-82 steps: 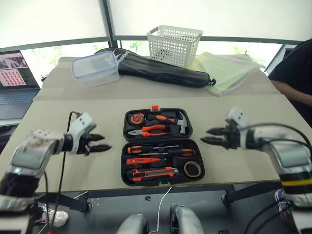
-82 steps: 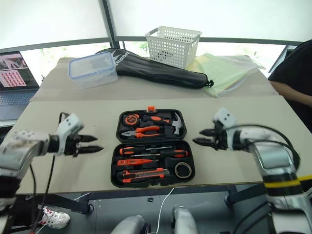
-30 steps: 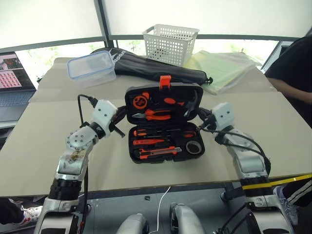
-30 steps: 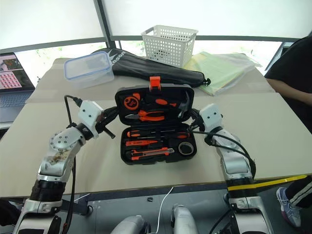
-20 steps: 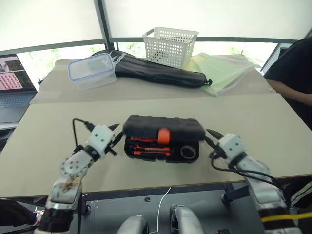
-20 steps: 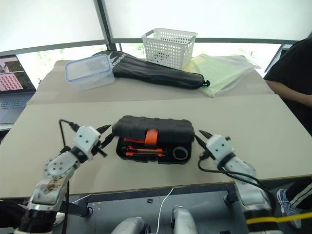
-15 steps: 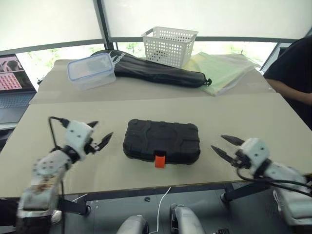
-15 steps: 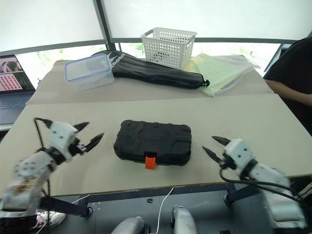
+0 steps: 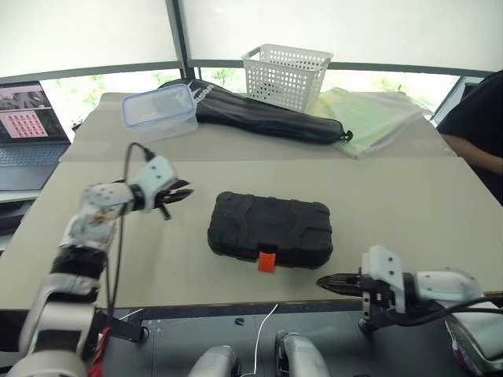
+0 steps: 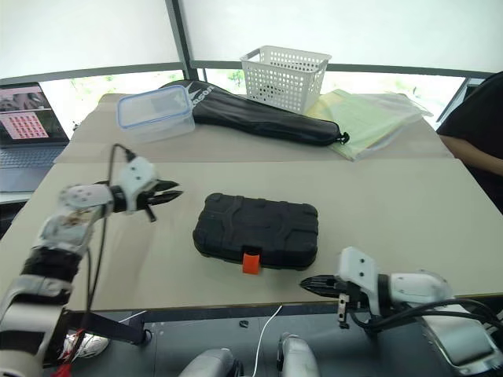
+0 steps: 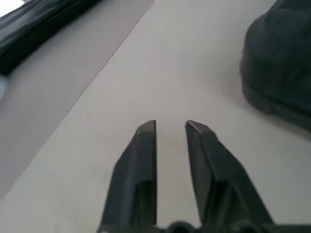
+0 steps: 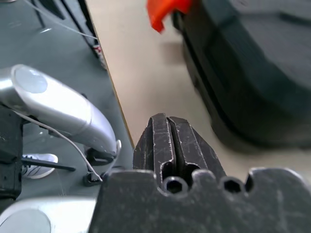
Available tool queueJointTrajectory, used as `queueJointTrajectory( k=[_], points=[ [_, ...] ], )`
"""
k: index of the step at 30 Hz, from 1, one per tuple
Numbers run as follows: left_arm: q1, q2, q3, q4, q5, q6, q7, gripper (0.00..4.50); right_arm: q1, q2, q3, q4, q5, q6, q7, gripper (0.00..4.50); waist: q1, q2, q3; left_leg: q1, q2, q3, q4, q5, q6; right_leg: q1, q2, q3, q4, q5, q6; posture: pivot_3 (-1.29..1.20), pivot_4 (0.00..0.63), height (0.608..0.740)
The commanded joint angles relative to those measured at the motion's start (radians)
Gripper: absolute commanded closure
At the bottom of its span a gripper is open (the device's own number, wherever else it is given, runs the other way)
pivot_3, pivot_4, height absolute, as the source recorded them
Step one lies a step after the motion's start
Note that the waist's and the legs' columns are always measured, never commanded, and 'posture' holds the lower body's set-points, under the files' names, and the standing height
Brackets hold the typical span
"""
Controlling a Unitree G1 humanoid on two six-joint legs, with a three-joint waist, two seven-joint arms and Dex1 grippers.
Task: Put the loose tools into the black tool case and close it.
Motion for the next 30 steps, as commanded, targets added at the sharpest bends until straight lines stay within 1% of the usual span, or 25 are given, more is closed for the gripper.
queueJointTrajectory(
  k=[1,3,6,9,11,13,15,17,20,22,24,25,26,28,30],
  points=[
    [-0.098,-0.066,-0.045,0.165,0.061,-0.156,-0.008,4.46,-0.088,0.04,0.062,0.048,-0.061,-0.019,0.006,4.5,-0.012,-0.001,0.0,-0.004,0.0,0.0,0.0,0.0,0.0,-0.002,0.0,-0.001,0.001,0.001,0.001,0.0,0.15,0.74],
    [-0.14,-0.1,-0.069,0.232,0.095,-0.204,0.002,4.46,-0.132,0.057,0.092,0.081,-0.082,-0.019,0.018,4.5,-0.018,-0.001,0.0,-0.007,0.0,0.0,0.002,0.0,0.0,-0.005,-0.001,0.0,0.001,0.001,0.001,0.0,0.15,0.74],
    [-0.156,-0.13,-0.107,0.271,0.127,-0.331,-0.048,4.46,-0.213,0.095,0.122,0.178,-0.166,-0.048,-0.023,4.5,-0.02,-0.001,0.001,-0.01,0.0,0.0,0.003,0.0,0.0,-0.008,-0.001,0.001,0.001,0.001,0.001,0.0,0.15,0.74],
    [-0.124,-0.11,-0.12,0.231,0.103,-0.367,-0.172,4.46,-0.25,0.11,0.099,0.241,-0.214,-0.056,-0.076,4.5,-0.015,-0.001,0.001,-0.01,0.0,-0.001,0.005,0.0,0.0,-0.008,-0.001,0.002,0.0,0.001,0.001,0.0,0.15,0.74],
    [-0.08,-0.09,-0.116,0.153,0.058,-0.356,-0.271,4.46,-0.263,0.098,0.075,0.285,-0.226,-0.074,-0.079,4.5,-0.014,-0.001,0.001,-0.009,0.0,0.0,0.008,0.0,0.0,-0.007,-0.002,0.003,0.001,0.002,0.0,0.0,0.15,0.74],
    [-0.005,-0.08,-0.098,-0.012,-0.019,-0.269,-0.333,4.46,-0.287,0.089,0.052,0.361,-0.25,-0.116,-0.099,4.5,-0.013,-0.001,0.0,-0.008,0.0,0.0,0.009,0.0,0.0,-0.006,-0.002,0.003,0.001,0.003,0.001,0.0,0.15,0.74],
    [0.05,-0.072,-0.087,-0.142,-0.053,-0.205,-0.343,4.46,-0.301,0.089,0.039,0.406,-0.261,-0.142,-0.113,4.5,-0.012,-0.001,0.001,-0.008,0.0,-0.001,0.01,0.0,0.001,-0.005,-0.001,0.004,0.002,0.003,0.001,0.0,0.15,0.74],
    [0.083,-0.059,-0.066,-0.239,-0.073,-0.142,-0.329,4.46,-0.288,0.07,0.029,0.401,-0.254,-0.159,-0.084,4.5,-0.004,-0.001,0.0,-0.008,0.0,-0.001,0.012,-0.001,0.001,-0.004,-0.001,0.003,0.002,0.003,0.001,0.0,0.15,0.74],
    [0.081,-0.049,-0.015,-0.322,-0.127,-0.001,-0.307,4.46,-0.256,0.041,-0.005,0.366,-0.224,-0.151,-0.05,4.5,0.0,-0.001,0.0,-0.01,0.0,-0.002,0.013,-0.001,0.002,-0.005,-0.001,0.003,0.002,0.004,0.002,0.0,0.15,0.74],
    [0.049,-0.058,0.013,-0.381,-0.194,0.152,-0.301,4.46,-0.217,0.013,-0.053,0.314,-0.161,-0.113,-0.014,4.5,0.0,-0.001,0.0,-0.011,0.0,-0.002,0.013,-0.001,0.002,-0.006,0.0,0.003,0.002,0.004,0.002,0.0,0.15,0.74],
    [0.024,-0.074,0.009,-0.447,-0.244,0.277,-0.307,4.46,-0.173,-0.017,-0.104,0.258,-0.097,-0.064,0.019,4.5,0.0,0.0,0.001,-0.011,0.0,-0.003,0.013,-0.001,0.002,-0.006,0.0,0.003,0.002,0.004,0.002,0.0,0.15,0.74],
    [0.02,-0.079,0.004,-0.468,-0.253,0.311,-0.31,4.46,-0.161,-0.025,-0.118,0.241,-0.081,-0.048,0.027,4.5,-0.002,0.0,0.001,-0.012,0.0,-0.003,0.013,-0.001,0.002,-0.006,-0.001,0.003,0.002,0.004,0.002,0.0,0.15,0.74],
    [0.021,-0.093,-0.02,-0.488,-0.247,0.323,-0.312,4.46,-0.14,-0.041,-0.135,0.216,-0.066,-0.036,0.037,4.5,-0.005,0.0,0.001,-0.012,0.0,-0.003,0.013,-0.001,0.002,-0.006,-0.001,0.003,0.002,0.004,0.002,0.0,0.15,0.74],
    [0.031,-0.118,-0.082,-0.496,-0.198,0.291,-0.318,4.46,-0.114,-0.057,-0.159,0.174,-0.048,-0.014,0.044,4.5,-0.008,0.0,0.0,-0.01,0.0,-0.002,0.013,-0.001,0.002,-0.004,-0.001,0.004,0.002,0.004,0.002,0.0,0.15,0.74],
    [0.044,-0.13,-0.17,-0.457,-0.108,0.217,-0.323,4.46,-0.102,-0.056,-0.17,0.139,-0.034,0.009,0.037,4.5,-0.012,0.0,0.0,-0.007,0.001,-0.002,0.012,-0.001,0.002,-0.001,-0.001,0.003,0.001,0.004,0.002,0.0,0.15,0.74]
  ],
)
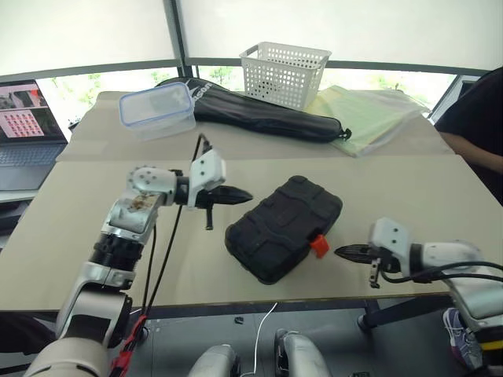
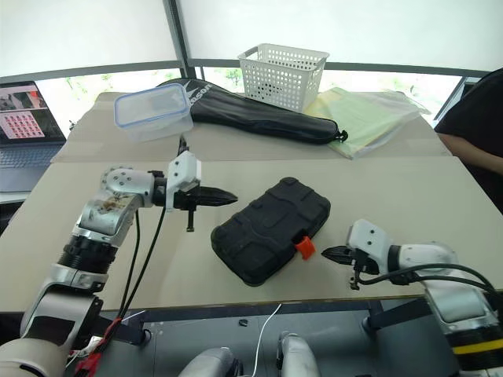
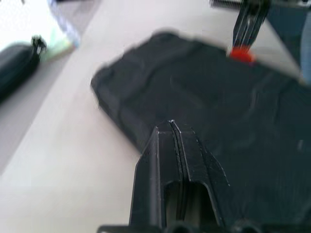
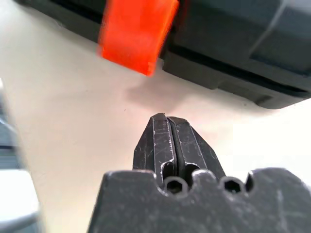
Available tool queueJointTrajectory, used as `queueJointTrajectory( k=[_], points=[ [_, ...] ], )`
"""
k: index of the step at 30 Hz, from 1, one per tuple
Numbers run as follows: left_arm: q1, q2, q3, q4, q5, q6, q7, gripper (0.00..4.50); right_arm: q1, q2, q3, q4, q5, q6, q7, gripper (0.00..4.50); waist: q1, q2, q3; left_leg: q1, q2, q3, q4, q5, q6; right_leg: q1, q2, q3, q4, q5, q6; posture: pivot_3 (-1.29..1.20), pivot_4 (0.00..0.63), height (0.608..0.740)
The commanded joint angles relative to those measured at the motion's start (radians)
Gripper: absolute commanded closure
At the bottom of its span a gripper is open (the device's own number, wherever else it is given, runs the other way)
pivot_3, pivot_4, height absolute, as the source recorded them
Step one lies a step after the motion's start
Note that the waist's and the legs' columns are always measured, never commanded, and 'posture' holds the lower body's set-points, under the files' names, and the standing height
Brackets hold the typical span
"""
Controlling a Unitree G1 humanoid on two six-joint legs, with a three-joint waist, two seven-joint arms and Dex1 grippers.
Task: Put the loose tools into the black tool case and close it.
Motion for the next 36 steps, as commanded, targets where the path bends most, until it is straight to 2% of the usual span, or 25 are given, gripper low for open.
queueJointTrajectory(
  k=[1,5,8,13,18,23,25,31,34,36],
  points=[
    [0.027,-0.02,-0.165,0.056,0.157,-0.146,-0.003,4.46,0.014,-0.005,-0.042,-0.09,0.046,0.043,-0.003,4.5,-0.003,0.0,0.0,0.001,0.0,0.0,0.0,0.0,0.0,0.001,0.0,0.0,0.0,0.0,0.0,0.0,0.15,0.74],
    [0.011,-0.023,-0.272,0.208,0.327,-0.37,0.063,4.46,-0.011,0.031,0.001,-0.096,0.01,0.046,-0.03,4.5,0.001,0.001,-0.001,0.002,0.002,0.0,-0.001,0.0,0.0,0.002,0.0,0.0,0.0,0.0,0.0,0.0,0.15,0.74],
    [-0.001,-0.032,-0.279,0.265,0.349,-0.438,0.078,4.46,-0.044,0.058,0.029,-0.081,-0.01,0.047,-0.047,4.5,0.002,0.004,-0.004,0.005,0.001,0.0,-0.001,-0.001,0.001,0.006,0.0,0.002,-0.001,-0.001,0.001,0.0,0.15,0.74],
    [-0.012,-0.053,-0.261,0.294,0.329,-0.459,0.077,4.46,-0.105,0.105,0.1,-0.015,-0.068,0.035,-0.067,4.5,0.007,0.006,-0.008,0.007,0.001,0.001,0.0,-0.001,0.002,0.008,0.0,0.002,0.0,-0.003,0.005,0.0,0.15,0.74],
    [-0.016,-0.066,-0.244,0.291,0.321,-0.456,0.074,4.46,-0.154,0.175,0.145,0.058,-0.112,0.024,-0.101,4.5,0.005,0.008,-0.011,0.008,0.001,0.002,0.0,-0.001,0.002,0.008,0.0,0.002,0.0,-0.001,0.001,0.0,0.15,0.74],
    [-0.015,-0.074,-0.233,0.276,0.316,-0.448,0.076,4.46,-0.157,0.184,0.149,0.062,-0.139,0.027,-0.115,4.5,0.008,0.008,-0.012,0.007,0.001,0.002,0.0,-0.001,0.002,0.007,0.0,0.002,0.0,-0.001,0.001,0.0,0.15,0.74],
    [-0.015,-0.074,-0.227,0.267,0.313,-0.441,0.076,4.46,-0.14,0.155,0.12,0.017,-0.109,0.057,-0.086,4.5,0.009,0.009,-0.012,0.007,0.001,0.002,0.0,-0.001,0.002,0.007,0.0,0.002,0.0,-0.001,0.001,0.0,0.15,0.74],
    [-0.019,-0.076,-0.216,0.273,0.315,-0.444,0.081,4.46,-0.046,0.025,-0.044,-0.187,0.176,0.253,0.076,4.5,0.017,0.009,-0.012,0.006,0.001,0.0,0.0,-0.001,0.002,0.006,0.0,0.001,0.0,-0.001,0.001,0.0,0.15,0.74],
    [-0.02,-0.083,-0.215,0.274,0.317,-0.444,0.087,4.46,-0.079,0.03,-0.095,-0.225,0.278,0.341,0.051,4.5,0.017,0.009,-0.012,0.006,0.001,0.0,0.0,-0.001,0.002,0.006,0.0,0.001,-0.001,-0.001,0.001,0.0,0.15,0.74],
    [-0.021,-0.087,-0.215,0.273,0.317,-0.443,0.09,4.46,-0.121,0.051,-0.08,-0.204,0.265,0.351,0.009,4.5,0.018,0.009,-0.012,0.006,0.001,0.001,0.0,-0.002,0.003,0.007,0.0,0.001,-0.001,-0.002,0.003,0.0,0.15,0.74]
  ],
)
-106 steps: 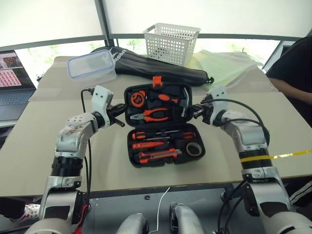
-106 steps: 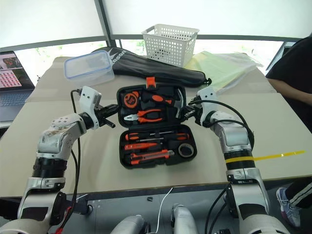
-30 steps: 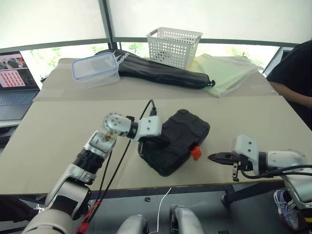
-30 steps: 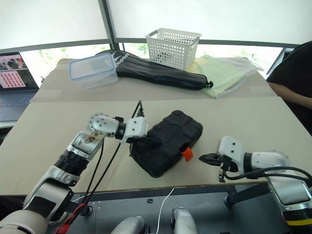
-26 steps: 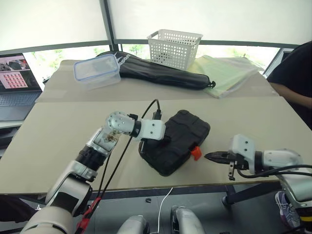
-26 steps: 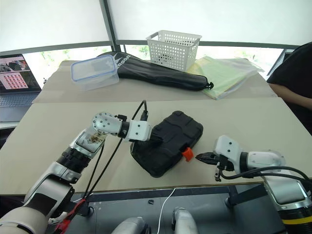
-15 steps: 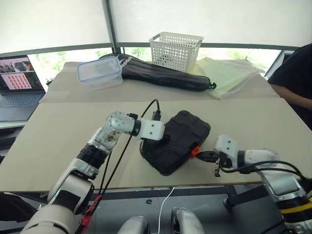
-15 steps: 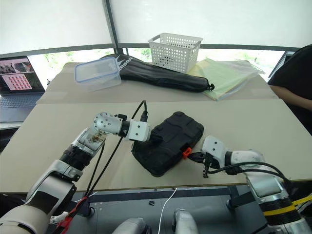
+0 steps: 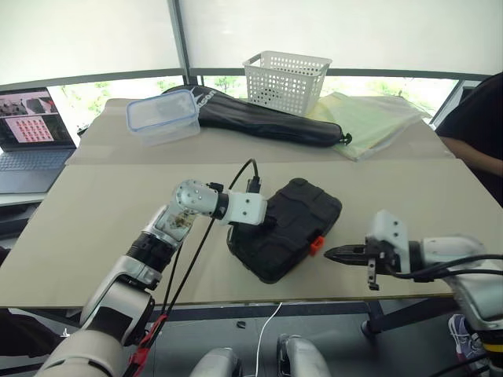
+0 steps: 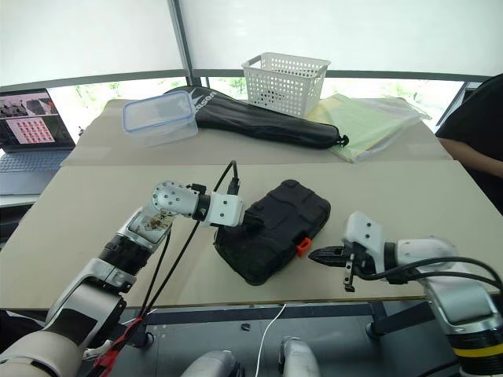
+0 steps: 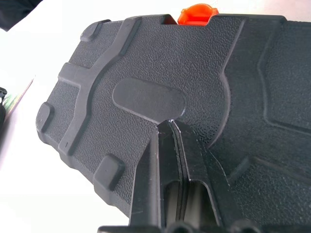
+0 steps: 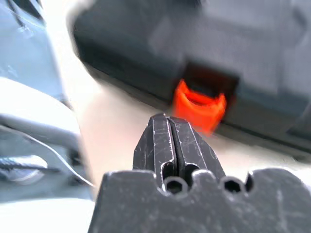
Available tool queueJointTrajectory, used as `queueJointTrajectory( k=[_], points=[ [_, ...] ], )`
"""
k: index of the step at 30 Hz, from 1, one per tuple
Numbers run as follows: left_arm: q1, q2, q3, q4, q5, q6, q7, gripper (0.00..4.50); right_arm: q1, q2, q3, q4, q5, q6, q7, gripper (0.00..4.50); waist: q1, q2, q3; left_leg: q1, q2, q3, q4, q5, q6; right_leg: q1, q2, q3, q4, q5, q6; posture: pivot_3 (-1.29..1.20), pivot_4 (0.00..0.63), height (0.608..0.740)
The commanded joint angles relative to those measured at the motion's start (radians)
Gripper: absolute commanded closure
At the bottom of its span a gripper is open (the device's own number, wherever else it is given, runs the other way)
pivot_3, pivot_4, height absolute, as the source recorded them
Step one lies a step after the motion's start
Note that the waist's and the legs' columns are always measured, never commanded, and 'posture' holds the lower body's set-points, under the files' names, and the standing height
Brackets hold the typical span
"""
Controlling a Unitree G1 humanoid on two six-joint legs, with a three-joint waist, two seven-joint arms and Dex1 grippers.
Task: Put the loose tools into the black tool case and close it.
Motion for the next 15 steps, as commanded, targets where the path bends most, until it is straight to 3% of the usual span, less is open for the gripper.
queueJointTrajectory(
  k=[1,9,15],
  points=[
    [0.022,-0.008,-0.03,0.036,0.043,0.015,0.008,4.46,-0.078,0.03,-0.001,0.007,0.011,0.03,-0.064,4.5,0.0,0.0,0.0,0.0,0.0,0.0,0.0,0.0,0.0,0.0,0.0,0.0,0.0,-0.003,0.004,0.0,0.15,0.74],
    [0.017,-0.008,-0.025,0.037,0.043,0.016,0.007,4.46,-0.074,0.026,0.1,0.074,-0.105,-0.019,-0.081,4.5,0.012,0.0,0.0,-0.002,0.0,0.0,0.0,0.0,0.0,-0.002,0.0,-0.001,0.0,0.001,-0.002,0.0,0.15,0.74],
    [0.023,-0.001,-0.022,0.028,0.042,0.02,0.005,4.46,-0.017,0.017,-0.014,0.036,-0.024,0.025,-0.1,4.5,0.011,0.0,0.0,-0.002,0.0,0.0,0.0,0.0,0.0,-0.002,0.0,-0.001,0.0,0.001,-0.001,0.0,0.15,0.74]
  ],
)
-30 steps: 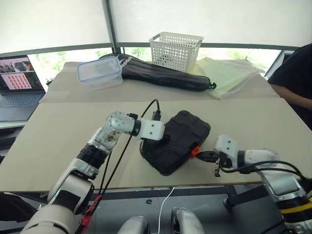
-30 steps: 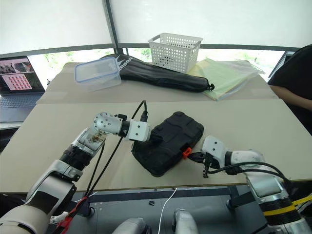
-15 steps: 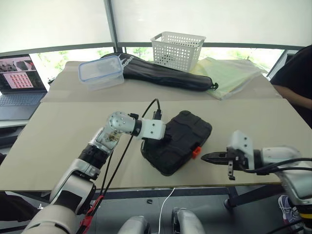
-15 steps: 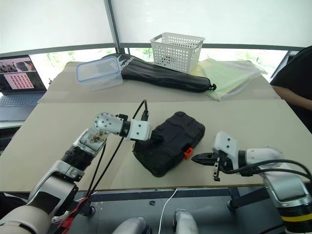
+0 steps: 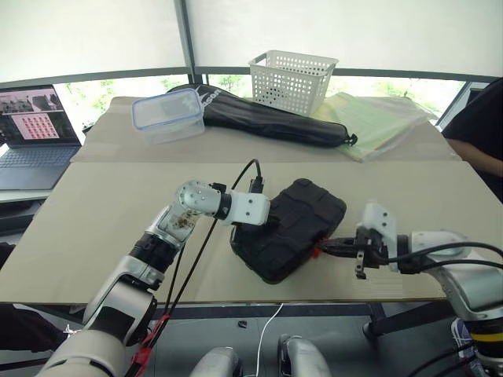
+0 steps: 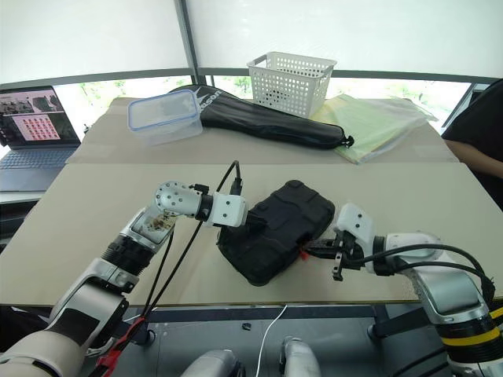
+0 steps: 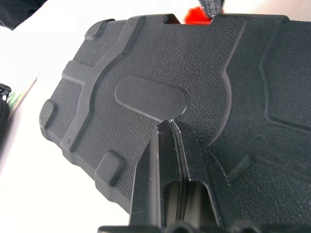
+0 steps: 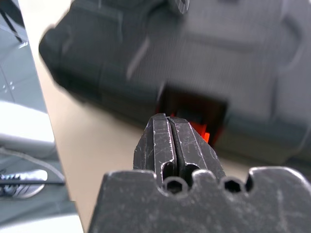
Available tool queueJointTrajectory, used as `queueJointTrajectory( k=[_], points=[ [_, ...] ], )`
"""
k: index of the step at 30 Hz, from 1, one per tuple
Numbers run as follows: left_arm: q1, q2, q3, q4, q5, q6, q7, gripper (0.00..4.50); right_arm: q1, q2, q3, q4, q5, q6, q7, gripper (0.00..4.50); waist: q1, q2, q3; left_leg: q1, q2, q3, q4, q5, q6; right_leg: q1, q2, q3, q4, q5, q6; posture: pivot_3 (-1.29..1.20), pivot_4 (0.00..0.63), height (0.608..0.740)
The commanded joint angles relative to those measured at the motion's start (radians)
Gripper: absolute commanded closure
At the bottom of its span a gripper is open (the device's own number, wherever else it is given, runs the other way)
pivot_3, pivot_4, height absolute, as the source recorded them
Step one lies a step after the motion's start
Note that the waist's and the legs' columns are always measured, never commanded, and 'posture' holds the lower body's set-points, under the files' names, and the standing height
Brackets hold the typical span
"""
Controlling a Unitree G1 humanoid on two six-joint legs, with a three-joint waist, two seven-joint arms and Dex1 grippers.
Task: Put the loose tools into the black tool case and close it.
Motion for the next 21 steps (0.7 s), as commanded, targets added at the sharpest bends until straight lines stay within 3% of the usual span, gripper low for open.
queueJointTrajectory(
  k=[1,6,11,15,21],
  points=[
    [0.026,0.011,-0.024,0.028,0.04,0.019,-0.001,4.46,0.007,-0.005,-0.133,-0.057,0.093,0.048,-0.019,4.5,-0.001,0.0,0.0,0.0,0.0,0.0,0.0,0.0,0.0,0.0,0.0,0.0,0.0,0.0,0.0,0.0,0.15,0.74],
    [0.027,0.004,-0.026,0.03,0.037,0.015,0.0,4.46,0.111,-0.044,-0.159,-0.063,0.066,0.029,-0.002,4.5,0.002,0.0,0.0,0.0,0.0,-0.001,0.0,0.0,0.0,0.0,0.0,0.0,0.0,0.0,0.0,0.0,0.15,0.74],
    [0.015,-0.02,-0.03,0.031,0.03,0.013,-0.001,4.46,0.151,-0.022,-0.076,-0.024,-0.016,-0.024,-0.031,4.5,0.0,0.0,0.0,0.0,0.0,0.0,0.0,0.0,0.0,0.0,0.0,0.0,0.0,-0.001,0.002,0.0,0.15,0.74],
    [0.009,-0.033,-0.04,0.035,0.039,0.003,-0.006,4.46,0.108,0.04,-0.001,0.037,-0.094,-0.073,-0.087,4.5,0.005,0.0,0.0,0.0,0.0,0.0,0.0,0.0,0.0,0.0,0.0,0.0,0.0,-0.004,0.007,0.0,0.15,0.74],
    [0.012,-0.04,-0.049,0.042,0.057,-0.016,-0.008,4.46,-0.001,0.114,0.036,0.1,-0.157,-0.127,-0.139,4.5,0.009,0.001,0.0,0.0,-0.001,0.0,0.0,0.0,0.0,0.0,0.0,0.0,0.0,0.0,0.001,0.0,0.15,0.74]
  ],
)
